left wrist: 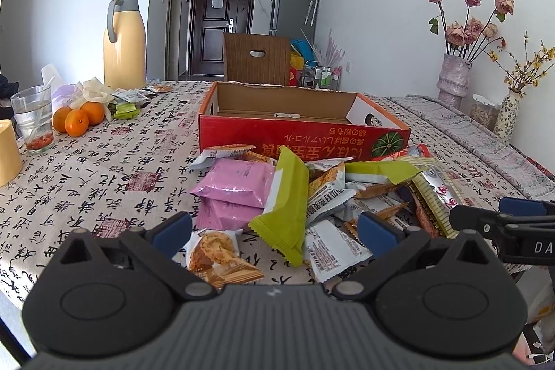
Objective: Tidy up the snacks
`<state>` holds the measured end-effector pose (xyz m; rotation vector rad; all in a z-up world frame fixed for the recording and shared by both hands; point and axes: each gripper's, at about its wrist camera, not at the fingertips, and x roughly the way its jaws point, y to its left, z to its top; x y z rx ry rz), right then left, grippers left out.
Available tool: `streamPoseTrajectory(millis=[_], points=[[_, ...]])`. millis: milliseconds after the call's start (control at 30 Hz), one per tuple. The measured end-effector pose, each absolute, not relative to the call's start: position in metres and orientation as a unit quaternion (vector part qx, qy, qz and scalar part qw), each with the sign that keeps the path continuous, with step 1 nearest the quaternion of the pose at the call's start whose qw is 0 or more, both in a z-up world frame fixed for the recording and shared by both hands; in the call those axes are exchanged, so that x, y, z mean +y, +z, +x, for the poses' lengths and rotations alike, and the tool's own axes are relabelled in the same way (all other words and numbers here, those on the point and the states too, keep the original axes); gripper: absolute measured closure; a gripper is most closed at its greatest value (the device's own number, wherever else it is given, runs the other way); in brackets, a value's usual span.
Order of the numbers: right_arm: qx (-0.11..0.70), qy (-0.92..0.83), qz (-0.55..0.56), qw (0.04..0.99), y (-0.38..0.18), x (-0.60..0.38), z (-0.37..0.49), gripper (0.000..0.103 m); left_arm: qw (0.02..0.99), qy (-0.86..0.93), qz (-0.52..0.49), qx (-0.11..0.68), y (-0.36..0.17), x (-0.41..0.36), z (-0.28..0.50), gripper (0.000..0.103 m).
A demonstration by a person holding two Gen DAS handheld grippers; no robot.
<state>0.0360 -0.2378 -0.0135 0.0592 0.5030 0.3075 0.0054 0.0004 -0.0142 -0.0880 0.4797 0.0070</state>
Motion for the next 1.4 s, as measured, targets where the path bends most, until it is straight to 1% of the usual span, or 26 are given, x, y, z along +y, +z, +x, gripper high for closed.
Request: streamPoseTrajectory(millis=[967,1033,1133,1233,1400], points=[[0.252,0.132,0.024,0.958,-0.02,-0.25,0.048,0.0,0.968,0.006,-0.049,0.245,-0.02,0.0,0.013,0.0],[0.254,0.126,0.022,0.959,-0.023,-0.254,0.053,0.002,0.968,0.007,-0.049,0.246,-0.021,0.001,0.015,0.0],[0.258,0.119,0.021,0.959,-0.026,-0.259,0.06,0.009,0.967,0.008,-0.049,0.248,-0.022,0.002,0.018,0.0],[0.262,0.116,0.016,0.958,-0.031,-0.262,0.067,0.011,0.967,0.009,-0.049,0.25,-0.023,0.003,0.022,0.0],[0.27,0.118,0.0,0.956,-0.042,-0.264,0.081,0.022,0.966,0.013,-0.047,0.255,-0.025,0.002,0.028,0.0]])
